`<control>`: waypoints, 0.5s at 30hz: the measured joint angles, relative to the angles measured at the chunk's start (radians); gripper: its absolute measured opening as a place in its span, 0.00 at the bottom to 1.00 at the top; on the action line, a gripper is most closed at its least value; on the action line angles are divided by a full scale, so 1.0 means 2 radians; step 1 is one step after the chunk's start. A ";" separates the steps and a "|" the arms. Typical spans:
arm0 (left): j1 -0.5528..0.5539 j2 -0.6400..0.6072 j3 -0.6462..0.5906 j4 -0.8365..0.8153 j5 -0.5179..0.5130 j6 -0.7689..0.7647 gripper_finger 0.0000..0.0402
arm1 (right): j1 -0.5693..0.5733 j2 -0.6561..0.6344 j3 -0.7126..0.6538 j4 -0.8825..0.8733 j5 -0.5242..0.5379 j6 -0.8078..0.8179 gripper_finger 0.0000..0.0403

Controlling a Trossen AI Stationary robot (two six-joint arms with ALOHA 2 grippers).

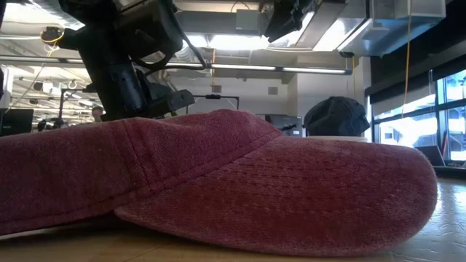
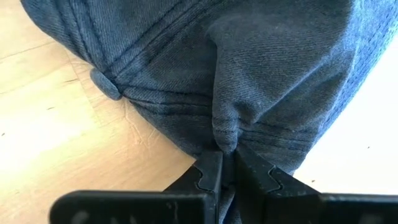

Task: Pick & Place hat
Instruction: Put the blue cap into the white bin

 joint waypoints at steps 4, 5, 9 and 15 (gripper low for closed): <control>0.000 0.000 -0.001 0.008 -0.001 0.017 0.06 | 0.000 0.000 0.000 0.000 0.000 0.000 0.52; 0.000 0.000 -0.001 0.012 -0.001 0.021 0.06 | 0.000 0.000 0.000 0.000 0.000 0.000 0.52; 0.000 0.000 -0.001 0.020 -0.001 0.032 0.06 | 0.000 0.000 0.000 0.000 0.000 0.000 0.52; -0.001 -0.010 -0.002 0.024 0.010 0.071 0.05 | 0.000 0.000 0.000 0.000 -0.001 0.000 0.52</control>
